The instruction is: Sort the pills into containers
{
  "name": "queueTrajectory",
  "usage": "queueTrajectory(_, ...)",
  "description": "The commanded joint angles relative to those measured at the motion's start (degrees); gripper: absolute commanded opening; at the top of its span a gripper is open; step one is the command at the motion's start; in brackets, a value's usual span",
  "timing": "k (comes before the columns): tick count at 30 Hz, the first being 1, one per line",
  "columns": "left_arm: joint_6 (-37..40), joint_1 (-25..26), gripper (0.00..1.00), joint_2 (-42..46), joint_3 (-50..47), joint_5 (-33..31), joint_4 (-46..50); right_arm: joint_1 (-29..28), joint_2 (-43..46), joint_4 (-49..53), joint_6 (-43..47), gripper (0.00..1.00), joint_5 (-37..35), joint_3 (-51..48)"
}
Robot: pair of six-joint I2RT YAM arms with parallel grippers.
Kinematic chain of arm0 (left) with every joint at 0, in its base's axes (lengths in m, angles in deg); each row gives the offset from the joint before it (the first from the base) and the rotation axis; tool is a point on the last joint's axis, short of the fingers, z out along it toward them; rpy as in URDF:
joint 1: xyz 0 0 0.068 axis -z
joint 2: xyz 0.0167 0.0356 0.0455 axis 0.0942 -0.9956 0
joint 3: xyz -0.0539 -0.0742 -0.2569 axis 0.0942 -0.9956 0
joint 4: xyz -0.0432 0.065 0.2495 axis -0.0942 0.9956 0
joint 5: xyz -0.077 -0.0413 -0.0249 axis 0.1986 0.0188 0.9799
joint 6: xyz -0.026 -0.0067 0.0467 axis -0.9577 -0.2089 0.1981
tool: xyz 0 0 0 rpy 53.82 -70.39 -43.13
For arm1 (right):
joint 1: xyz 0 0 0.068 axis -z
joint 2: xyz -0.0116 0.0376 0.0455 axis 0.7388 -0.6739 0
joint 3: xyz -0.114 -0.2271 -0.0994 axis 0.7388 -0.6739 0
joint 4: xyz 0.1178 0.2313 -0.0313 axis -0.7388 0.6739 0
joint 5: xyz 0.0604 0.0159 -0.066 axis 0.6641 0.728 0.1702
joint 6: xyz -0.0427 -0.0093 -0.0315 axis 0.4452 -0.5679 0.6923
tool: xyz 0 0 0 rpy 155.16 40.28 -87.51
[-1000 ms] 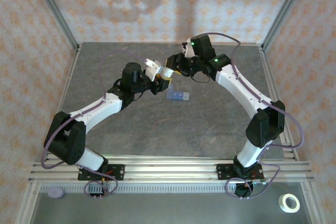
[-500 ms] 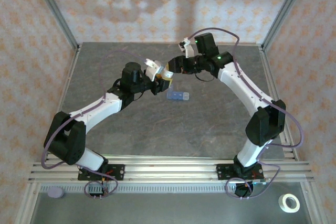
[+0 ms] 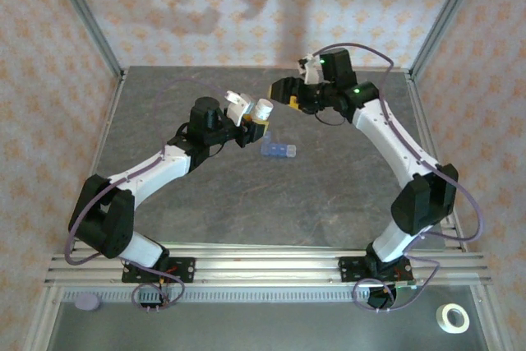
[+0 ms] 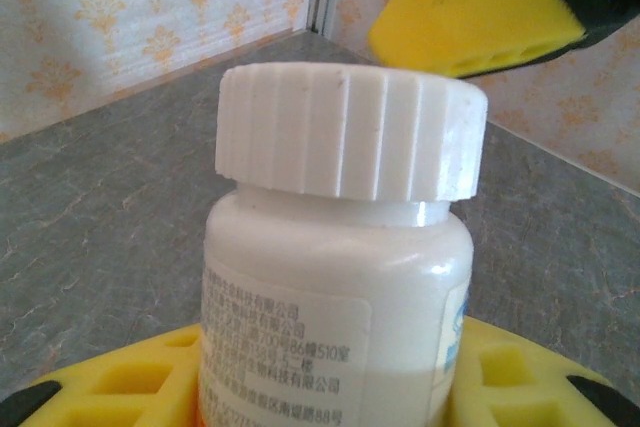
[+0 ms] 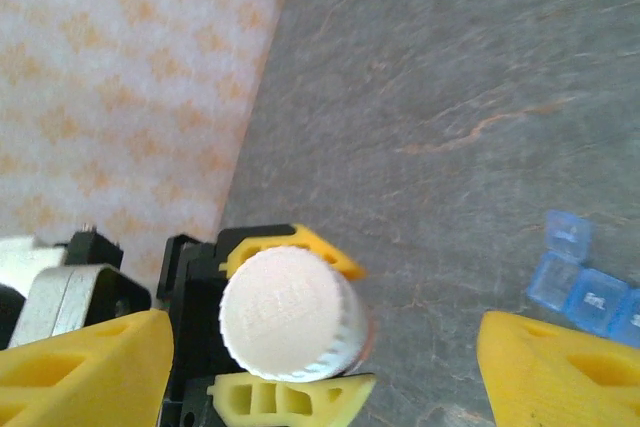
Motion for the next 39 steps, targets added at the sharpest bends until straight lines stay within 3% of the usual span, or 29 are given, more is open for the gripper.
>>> queueTrajectory(1, 2.14, -0.47, 0.00, 1.43, 1.02, -2.21, -1.10, 0.07, 3.08, -2.87, -9.62, 0.80, -5.54, -1.88)
queueTrajectory(5, 3.33, -0.45, 0.00, 1.28, 1.07, -3.66, -0.74, -1.09, 3.69, -5.31, -17.26, 0.81, -10.05, -4.10)
queueTrajectory(11, 3.02, -0.46, 0.00, 0.71, 1.33, -3.53, -0.95, -4.79, 2.39, -5.63, -19.05, 0.81, -14.14, -2.60)
queueTrajectory(26, 2.12, -0.43, 0.00, 0.29, 1.39, -2.76, -1.81, -8.19, -1.35, -6.37, -18.80, 0.76, -13.09, -0.06)
queueTrajectory(39, 1.61, -0.43, 0.00, 0.02, 1.51, -2.52, -2.31, -9.39, -2.33, -6.35, -17.43, 0.65, -11.44, 1.18)
